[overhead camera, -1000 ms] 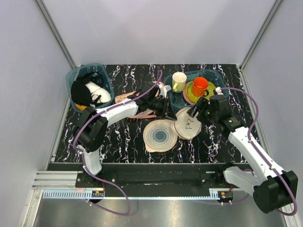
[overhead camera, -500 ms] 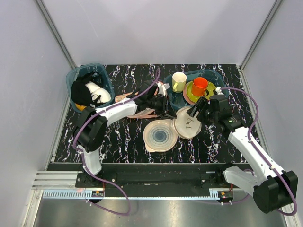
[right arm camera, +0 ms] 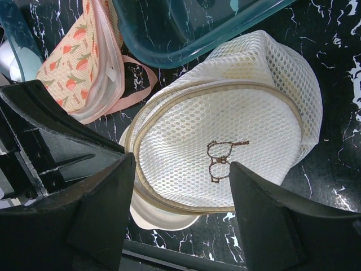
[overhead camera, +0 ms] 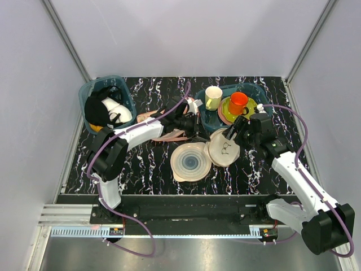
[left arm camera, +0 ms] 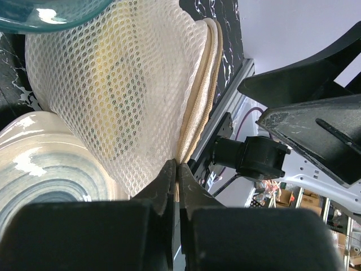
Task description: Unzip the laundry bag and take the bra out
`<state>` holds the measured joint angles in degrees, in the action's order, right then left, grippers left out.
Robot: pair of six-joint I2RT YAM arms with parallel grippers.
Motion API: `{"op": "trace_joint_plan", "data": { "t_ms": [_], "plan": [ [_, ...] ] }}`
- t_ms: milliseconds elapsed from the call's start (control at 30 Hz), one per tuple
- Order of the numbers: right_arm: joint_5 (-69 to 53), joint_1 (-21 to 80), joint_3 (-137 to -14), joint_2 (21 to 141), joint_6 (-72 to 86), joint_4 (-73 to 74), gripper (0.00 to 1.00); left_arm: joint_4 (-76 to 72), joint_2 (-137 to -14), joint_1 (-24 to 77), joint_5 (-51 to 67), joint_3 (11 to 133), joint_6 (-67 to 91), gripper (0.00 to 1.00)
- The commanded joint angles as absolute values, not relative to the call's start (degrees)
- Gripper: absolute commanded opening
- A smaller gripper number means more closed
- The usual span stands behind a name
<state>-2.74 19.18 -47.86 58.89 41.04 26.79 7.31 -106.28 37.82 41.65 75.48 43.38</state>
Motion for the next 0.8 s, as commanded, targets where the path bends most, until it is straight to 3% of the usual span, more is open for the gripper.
{"op": "trace_joint_plan", "data": {
  "t_ms": [0, 300, 467, 633, 767],
  "plan": [
    [-4.0, 19.5, -47.7, 58.4, 41.6, 24.5, 0.76, 4.0, -103.7, 37.7, 43.0, 75.0, 43.9, 0.00],
    [-5.5, 20.5, -49.5, 61.9, 43.5, 20.7, 0.77, 3.3, -102.7, 38.9, 43.2, 75.5, 44.3, 0.00],
    [-4.7, 21.2, -50.1, 66.0, 43.2, 18.5, 0.72, 2.5, -103.0, 39.6, 43.4, 75.9, 45.3, 0.00],
    [-4.5, 21.4, -47.8, 66.7, 43.6, 15.9, 0.72, 2.4, -103.4, 39.9, 43.3, 76.4, 45.3, 0.00],
    [-4.2, 21.4, -46.8, 66.9, 43.4, 16.0, 0.64, 2.5, -103.7, 40.2, 43.4, 76.9, 45.4, 0.00]
  ]
}}
